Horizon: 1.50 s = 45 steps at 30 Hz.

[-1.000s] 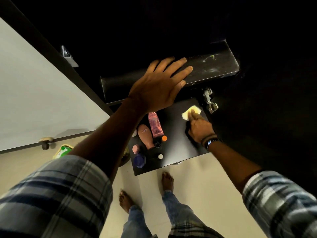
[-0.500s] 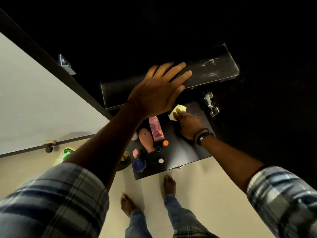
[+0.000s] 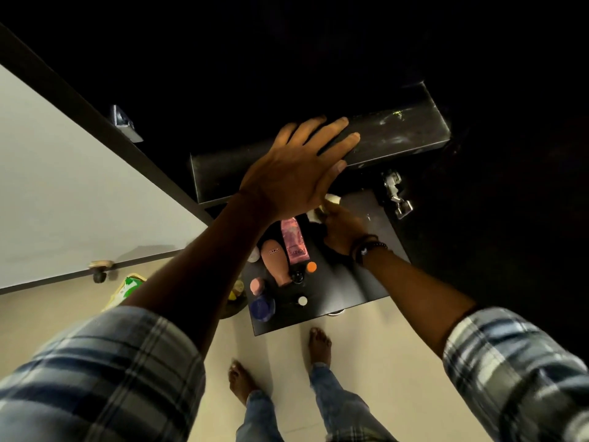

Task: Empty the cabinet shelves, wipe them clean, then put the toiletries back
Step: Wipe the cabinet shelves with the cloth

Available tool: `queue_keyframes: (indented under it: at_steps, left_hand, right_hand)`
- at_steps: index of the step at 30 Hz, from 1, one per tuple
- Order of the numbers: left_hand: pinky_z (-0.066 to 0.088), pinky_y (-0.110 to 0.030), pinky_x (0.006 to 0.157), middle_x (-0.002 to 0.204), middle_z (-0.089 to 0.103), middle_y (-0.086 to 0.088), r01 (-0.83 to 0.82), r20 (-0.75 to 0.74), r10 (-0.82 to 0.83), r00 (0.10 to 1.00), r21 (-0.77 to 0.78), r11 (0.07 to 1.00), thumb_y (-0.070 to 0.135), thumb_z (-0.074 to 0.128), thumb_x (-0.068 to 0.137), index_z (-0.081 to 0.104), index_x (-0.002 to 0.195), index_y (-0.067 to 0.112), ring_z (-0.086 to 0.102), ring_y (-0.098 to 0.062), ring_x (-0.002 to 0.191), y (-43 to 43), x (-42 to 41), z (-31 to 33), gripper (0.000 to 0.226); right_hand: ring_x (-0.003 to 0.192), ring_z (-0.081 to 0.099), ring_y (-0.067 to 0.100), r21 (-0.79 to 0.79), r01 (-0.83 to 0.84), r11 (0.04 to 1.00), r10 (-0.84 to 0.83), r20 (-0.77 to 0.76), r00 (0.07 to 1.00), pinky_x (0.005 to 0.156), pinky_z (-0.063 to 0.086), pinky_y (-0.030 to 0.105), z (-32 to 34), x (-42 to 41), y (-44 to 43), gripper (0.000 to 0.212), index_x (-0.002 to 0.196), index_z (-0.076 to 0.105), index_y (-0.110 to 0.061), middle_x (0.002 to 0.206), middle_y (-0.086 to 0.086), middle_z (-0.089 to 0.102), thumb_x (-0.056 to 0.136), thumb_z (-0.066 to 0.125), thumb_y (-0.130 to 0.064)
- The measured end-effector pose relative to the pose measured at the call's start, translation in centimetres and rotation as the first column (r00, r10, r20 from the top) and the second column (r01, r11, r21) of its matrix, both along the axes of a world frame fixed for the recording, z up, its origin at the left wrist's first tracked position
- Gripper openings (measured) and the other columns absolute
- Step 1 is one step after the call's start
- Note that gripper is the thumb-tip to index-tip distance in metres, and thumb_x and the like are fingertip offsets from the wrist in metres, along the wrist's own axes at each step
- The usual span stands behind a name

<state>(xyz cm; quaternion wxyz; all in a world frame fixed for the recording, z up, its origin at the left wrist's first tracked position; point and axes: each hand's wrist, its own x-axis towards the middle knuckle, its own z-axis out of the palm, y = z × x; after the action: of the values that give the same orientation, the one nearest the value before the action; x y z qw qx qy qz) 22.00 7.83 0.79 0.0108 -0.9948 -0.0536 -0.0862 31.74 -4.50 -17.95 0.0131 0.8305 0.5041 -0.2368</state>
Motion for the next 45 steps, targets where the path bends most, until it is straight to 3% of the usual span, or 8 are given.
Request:
queue_keyframes:
  at_steps: [7,13,18,26,32,37,41,45]
  left_hand:
    - [0.027,-0.044,0.109,0.153,0.03,-0.003,0.005,-0.005,-0.005,1.0,0.003,1.0,0.039,0.02,0.099,0.031,0.145,0.024,0.03,-0.024,0.138,0.0,0.0,0.2,0.049]
    - [0.027,-0.045,0.109,0.153,0.03,-0.004,0.01,-0.014,-0.01,1.0,0.003,1.0,0.039,0.02,0.1,0.031,0.145,0.023,0.03,-0.025,0.138,-0.1,-0.1,0.3,0.048]
    - [0.025,-0.045,0.109,0.153,0.029,-0.003,0.006,-0.016,-0.006,1.0,-0.017,1.0,0.039,0.021,0.1,0.03,0.145,0.025,0.029,-0.025,0.138,0.0,0.0,0.2,0.048]
    - [0.024,-0.047,0.109,0.153,0.028,-0.005,0.015,-0.028,-0.016,0.999,-0.027,1.0,0.039,0.02,0.1,0.028,0.146,0.024,0.028,-0.027,0.139,0.0,0.0,0.3,0.049]
    - [0.023,-0.047,0.11,0.152,0.032,-0.004,0.032,-0.027,-0.034,0.999,-0.087,0.996,0.04,0.024,0.099,0.033,0.144,0.023,0.026,-0.025,0.14,0.0,-0.2,0.6,0.048]
    - [0.023,-0.044,0.113,0.14,0.049,-0.006,0.005,0.219,0.035,0.975,-0.183,0.983,0.034,0.046,0.095,0.055,0.128,0.017,0.033,-0.025,0.136,-1.3,-4.2,0.2,0.039]
    - [0.031,-0.048,0.11,0.14,0.048,-0.012,-0.056,0.278,0.148,0.949,-0.314,0.948,0.029,0.048,0.096,0.056,0.127,0.011,0.034,-0.03,0.137,-6.2,-11.6,-3.5,0.036]
    - [0.032,-0.05,0.11,0.142,0.045,-0.013,-0.237,0.139,0.333,0.933,-0.459,0.856,0.025,0.052,0.094,0.055,0.128,0.008,0.03,-0.03,0.139,-9.3,-16.8,-7.4,0.038]
  right_hand:
    - [0.146,0.012,0.035,-0.007,0.301,0.954,-0.301,0.002,0.954,0.119,0.018,0.035,-0.2,5.0,-3.9,0.08,0.151,0.015,-0.003,0.158,0.023,0.006,0.085,0.059,-0.019]
    - [0.145,0.019,0.036,-0.037,-0.054,0.998,0.053,-0.02,0.998,0.116,0.024,0.046,-1.6,-1.1,-3.5,0.086,0.15,0.024,-0.009,0.158,0.016,0.018,0.071,0.006,-0.039]
    - [0.118,0.058,0.038,0.06,0.012,0.998,-0.008,-0.067,0.998,0.093,0.052,0.05,-1.3,-6.2,-11.8,0.069,0.135,0.052,-0.008,0.139,0.015,0.052,0.069,0.071,-0.016]
    - [0.145,0.017,0.032,0.019,0.302,0.953,-0.302,-0.02,0.953,0.118,0.015,0.038,1.0,-0.5,-8.1,0.071,0.151,0.02,-0.01,0.16,0.013,0.01,0.089,0.054,-0.017]
    - [0.131,0.046,0.038,0.081,-0.021,0.996,0.021,-0.011,1.0,0.116,0.028,0.036,-2.9,-6.7,-8.8,0.056,0.14,0.046,-0.008,0.147,0.01,0.043,0.087,0.045,-0.025]
    - [0.111,0.062,0.036,0.239,0.134,0.962,-0.113,-0.103,0.988,0.094,0.051,0.049,-0.2,-7.4,-16.6,0.068,0.134,0.055,-0.014,0.14,0.008,0.053,0.068,0.064,-0.004]
    - [0.124,0.048,0.045,0.13,0.292,0.948,-0.285,-0.07,0.956,0.106,0.039,0.049,-0.4,-2.9,-17.6,0.066,0.141,0.044,-0.009,0.149,0.016,0.039,0.077,0.047,-0.019]
    - [0.14,0.031,0.034,0.163,0.279,0.946,-0.265,-0.1,0.959,0.117,0.023,0.038,-0.1,-3.0,-13.1,0.063,0.143,0.038,-0.004,0.154,0.016,0.028,0.084,0.06,-0.01]
